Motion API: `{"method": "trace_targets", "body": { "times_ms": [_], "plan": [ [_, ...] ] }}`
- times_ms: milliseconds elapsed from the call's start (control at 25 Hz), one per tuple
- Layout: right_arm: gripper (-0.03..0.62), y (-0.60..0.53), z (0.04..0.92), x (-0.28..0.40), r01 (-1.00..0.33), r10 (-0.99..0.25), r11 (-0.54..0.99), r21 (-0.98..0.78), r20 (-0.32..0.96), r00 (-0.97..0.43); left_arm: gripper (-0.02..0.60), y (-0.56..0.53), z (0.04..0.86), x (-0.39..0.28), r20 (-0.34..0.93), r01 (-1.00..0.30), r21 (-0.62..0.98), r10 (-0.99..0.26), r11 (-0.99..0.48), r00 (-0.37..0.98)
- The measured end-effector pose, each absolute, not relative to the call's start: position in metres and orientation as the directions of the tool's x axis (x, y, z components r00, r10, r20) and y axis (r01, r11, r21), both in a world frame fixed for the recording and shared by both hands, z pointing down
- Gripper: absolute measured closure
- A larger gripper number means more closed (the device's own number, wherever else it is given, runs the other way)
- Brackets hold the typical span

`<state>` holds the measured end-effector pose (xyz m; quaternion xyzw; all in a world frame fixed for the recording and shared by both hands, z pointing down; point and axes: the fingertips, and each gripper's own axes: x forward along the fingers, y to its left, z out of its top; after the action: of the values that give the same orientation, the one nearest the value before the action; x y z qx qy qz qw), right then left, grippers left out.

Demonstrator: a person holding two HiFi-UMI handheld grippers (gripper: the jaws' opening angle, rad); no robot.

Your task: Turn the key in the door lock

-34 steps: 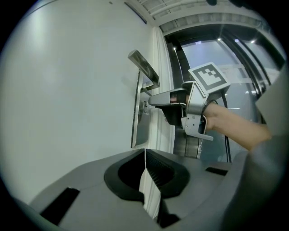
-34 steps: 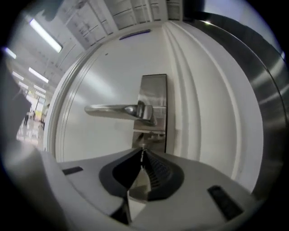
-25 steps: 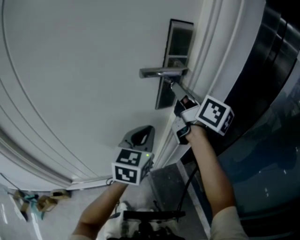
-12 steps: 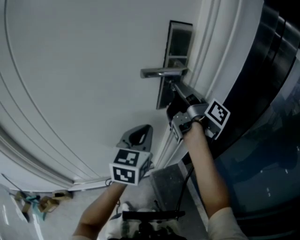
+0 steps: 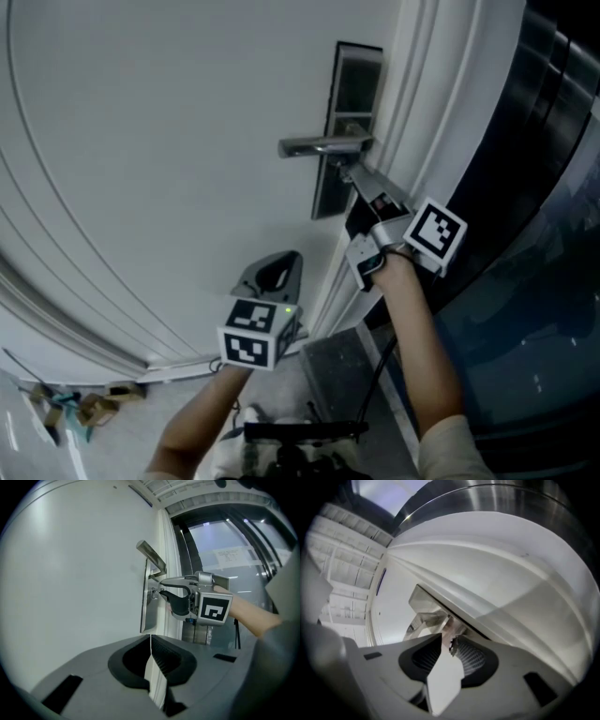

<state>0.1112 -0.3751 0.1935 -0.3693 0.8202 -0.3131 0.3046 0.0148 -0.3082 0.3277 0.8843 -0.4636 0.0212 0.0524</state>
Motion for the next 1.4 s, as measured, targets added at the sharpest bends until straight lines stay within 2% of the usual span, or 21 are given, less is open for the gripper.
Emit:
{"method": "trace_targets", "body": {
  "times_ms": [240, 400, 520, 680, 800, 1080, 1160, 1240, 1400],
  "plan": [
    [0.482, -0.361, 0.182, 0.109, -0.703, -0.817, 0.566, -0.431, -0.175, -0.55, 0.561, -0.306, 0.328, 0.019, 0.085, -0.817, 0.075, -0.813, -0.572, 0.576],
    [0.482, -0.351, 0.176, 0.1, -0.846, -0.845, 0.531, -0.041, -0.1, -0.525, 0.561, -0.303, 0.328, 0.02, 0.082, -0.815, 0.079, -0.811, -0.574, 0.579],
    [0.482, -0.346, 0.174, 0.092, -0.845, -0.864, 0.468, 0.258, -0.065, -0.499, 0.561, -0.303, 0.329, 0.019, 0.084, -0.816, 0.08, -0.812, -0.573, 0.578],
    [0.491, -0.342, 0.184, 0.078, -0.692, -0.885, 0.366, 0.621, 0.003, -0.466, 0.561, -0.304, 0.33, 0.017, 0.084, -0.82, 0.082, -0.816, -0.567, 0.572],
    [0.482, -0.344, 0.195, 0.073, -0.541, -0.901, 0.287, 0.79, 0.03, -0.434, 0.561, -0.307, 0.329, 0.015, 0.081, -0.822, 0.086, -0.819, -0.563, 0.569],
    [0.476, -0.352, 0.211, 0.072, -0.258, -0.927, 0.17, 0.951, 0.065, -0.369, 0.561, -0.308, 0.329, 0.015, 0.079, -0.823, 0.089, -0.819, -0.561, 0.568],
    [0.476, -0.356, 0.216, 0.073, -0.136, -0.939, 0.114, 0.984, 0.062, -0.338, 0.561, -0.308, 0.33, 0.014, 0.079, -0.823, 0.089, -0.82, -0.561, 0.567],
    [0.476, -0.36, 0.221, 0.075, -0.015, -0.949, 0.063, 0.998, 0.055, -0.31, 0.561, -0.308, 0.33, 0.015, 0.079, -0.823, 0.09, -0.82, -0.561, 0.567],
    [0.476, -0.369, 0.22, 0.075, 0.117, -0.958, 0.004, 0.993, 0.037, -0.284, 0.561, -0.309, 0.33, 0.014, 0.079, -0.824, 0.092, -0.821, -0.559, 0.566]
  ]
}}
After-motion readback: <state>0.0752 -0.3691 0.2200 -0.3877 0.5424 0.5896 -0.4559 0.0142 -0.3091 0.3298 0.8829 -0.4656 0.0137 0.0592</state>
